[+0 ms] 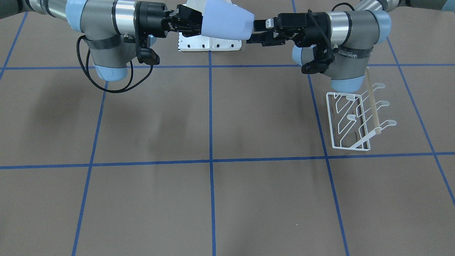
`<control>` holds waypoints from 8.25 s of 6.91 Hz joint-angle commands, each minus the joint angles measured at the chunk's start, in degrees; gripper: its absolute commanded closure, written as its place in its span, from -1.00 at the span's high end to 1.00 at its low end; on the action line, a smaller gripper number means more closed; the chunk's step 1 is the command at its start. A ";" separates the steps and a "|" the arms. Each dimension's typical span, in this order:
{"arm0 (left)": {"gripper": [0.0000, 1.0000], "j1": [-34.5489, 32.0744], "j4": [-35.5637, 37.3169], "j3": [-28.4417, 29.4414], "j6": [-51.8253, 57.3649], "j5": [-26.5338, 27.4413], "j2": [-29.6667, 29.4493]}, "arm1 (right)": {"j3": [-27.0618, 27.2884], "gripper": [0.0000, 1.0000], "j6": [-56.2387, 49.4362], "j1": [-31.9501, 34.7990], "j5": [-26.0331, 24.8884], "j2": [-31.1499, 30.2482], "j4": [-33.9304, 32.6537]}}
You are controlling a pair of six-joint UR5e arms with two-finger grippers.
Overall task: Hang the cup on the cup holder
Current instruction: 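Hold the cup out with the right gripper while the left gripper approaches its rim, then close the left gripper on the cup rim while the right gripper releases and withdraws, then carry the cup with the left gripper over the wire rack, then lower the cup onto a rack peg with the left gripper, then open the left gripper and pull it back from the cup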
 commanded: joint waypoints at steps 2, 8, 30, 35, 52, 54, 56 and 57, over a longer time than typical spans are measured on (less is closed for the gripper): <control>0.94 0.49 0.00 -0.26 0.16 0.09 -0.25 | -0.37 -1.00 0.03 -0.96 -0.13 0.53 0.39; -1.00 1.20 0.09 -1.40 -0.62 0.09 0.10 | -0.46 1.00 -0.58 -1.32 -0.58 0.62 0.47; -1.00 -21.85 120.66 -26.80 101.85 -14.76 12.41 | 6.04 1.00 -121.69 44.65 30.28 -29.88 -80.11; -1.00 -20.07 120.59 -23.12 104.84 -15.38 12.50 | 5.87 1.00 -121.78 43.33 29.57 -29.79 -80.21; 0.96 -20.23 117.51 -21.78 112.52 -15.91 13.28 | 6.04 1.00 -121.78 44.38 29.66 -26.10 -88.20; 0.96 -27.32 116.63 -22.58 128.49 -15.73 20.11 | 6.04 1.00 -128.24 47.35 29.13 -22.52 -97.53; 0.96 -33.75 116.54 -20.58 140.82 -15.91 23.64 | 6.91 1.00 -139.68 51.84 25.12 -17.95 -113.09; 0.96 -36.65 116.45 -18.04 145.58 -16.08 24.79 | 9.18 1.00 -141.11 52.73 23.00 -17.92 -116.65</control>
